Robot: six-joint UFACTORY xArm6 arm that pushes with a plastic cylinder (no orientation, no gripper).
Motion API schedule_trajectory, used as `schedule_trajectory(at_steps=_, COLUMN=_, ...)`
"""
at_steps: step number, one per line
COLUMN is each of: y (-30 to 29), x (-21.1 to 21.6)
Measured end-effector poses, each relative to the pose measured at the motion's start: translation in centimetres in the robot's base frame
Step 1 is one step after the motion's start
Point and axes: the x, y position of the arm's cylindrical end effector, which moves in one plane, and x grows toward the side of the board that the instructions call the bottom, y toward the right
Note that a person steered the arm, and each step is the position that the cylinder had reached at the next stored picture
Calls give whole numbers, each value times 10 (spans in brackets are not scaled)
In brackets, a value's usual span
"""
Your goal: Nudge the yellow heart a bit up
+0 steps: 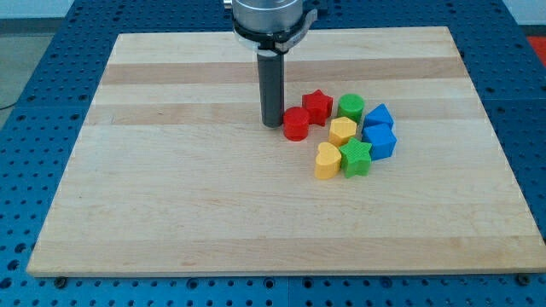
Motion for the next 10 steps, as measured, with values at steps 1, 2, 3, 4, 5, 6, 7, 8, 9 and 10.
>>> schedule_trajectory(at_steps=1, y=2, x=17)
schedule_trajectory(at_steps=2, y=1, x=26)
schedule_trajectory(at_steps=3, y=-3, x=61)
schedule_trajectory(at_steps=4, y=1, x=122)
schedule_trajectory(at_steps=5, y=22, x=158)
schedule_trajectory(at_steps=6, y=46, x=146)
schedule_trajectory(at_steps=7, y=50, x=128)
schedule_trajectory(at_steps=8, y=50, x=112)
schedule_trajectory(at_steps=9, y=50, x=95)
schedule_trajectory(at_steps=10, y=50, x=88)
